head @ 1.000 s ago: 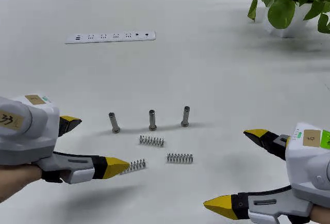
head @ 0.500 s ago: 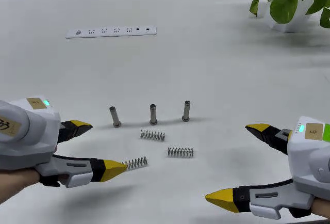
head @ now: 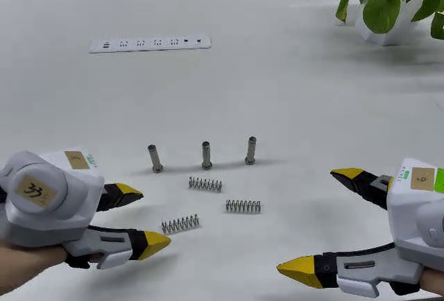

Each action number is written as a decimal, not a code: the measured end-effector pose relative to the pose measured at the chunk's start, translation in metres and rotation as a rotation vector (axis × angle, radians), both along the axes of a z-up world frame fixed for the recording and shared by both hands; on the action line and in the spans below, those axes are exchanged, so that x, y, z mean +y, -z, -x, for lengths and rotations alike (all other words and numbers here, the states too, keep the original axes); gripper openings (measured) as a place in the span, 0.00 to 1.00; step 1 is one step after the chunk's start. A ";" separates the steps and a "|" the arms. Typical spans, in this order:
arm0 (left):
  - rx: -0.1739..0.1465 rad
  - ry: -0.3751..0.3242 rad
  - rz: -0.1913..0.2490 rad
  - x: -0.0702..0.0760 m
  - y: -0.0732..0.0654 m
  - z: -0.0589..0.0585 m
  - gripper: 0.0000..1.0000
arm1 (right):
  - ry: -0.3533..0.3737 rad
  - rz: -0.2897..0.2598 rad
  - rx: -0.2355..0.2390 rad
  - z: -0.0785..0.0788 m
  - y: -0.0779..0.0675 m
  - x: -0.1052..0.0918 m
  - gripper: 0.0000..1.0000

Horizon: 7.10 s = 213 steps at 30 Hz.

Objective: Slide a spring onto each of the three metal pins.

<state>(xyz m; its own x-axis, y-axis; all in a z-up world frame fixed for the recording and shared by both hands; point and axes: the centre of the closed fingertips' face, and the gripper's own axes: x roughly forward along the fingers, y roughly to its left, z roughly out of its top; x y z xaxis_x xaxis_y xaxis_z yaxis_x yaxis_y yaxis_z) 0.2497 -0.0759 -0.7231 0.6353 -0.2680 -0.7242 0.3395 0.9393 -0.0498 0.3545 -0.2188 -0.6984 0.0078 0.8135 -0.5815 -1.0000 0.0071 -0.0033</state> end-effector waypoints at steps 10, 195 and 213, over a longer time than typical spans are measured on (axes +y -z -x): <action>0.033 0.015 -0.013 0.001 0.005 -0.008 0.32 | 0.006 0.001 0.001 -0.002 0.000 -0.003 0.99; -0.208 0.337 0.163 -0.091 -0.040 -0.024 0.09 | -0.741 0.218 -0.038 0.090 -0.045 0.065 0.18; -0.210 0.363 0.160 -0.098 -0.043 -0.029 0.09 | -0.815 0.291 -0.073 0.090 -0.030 0.060 0.13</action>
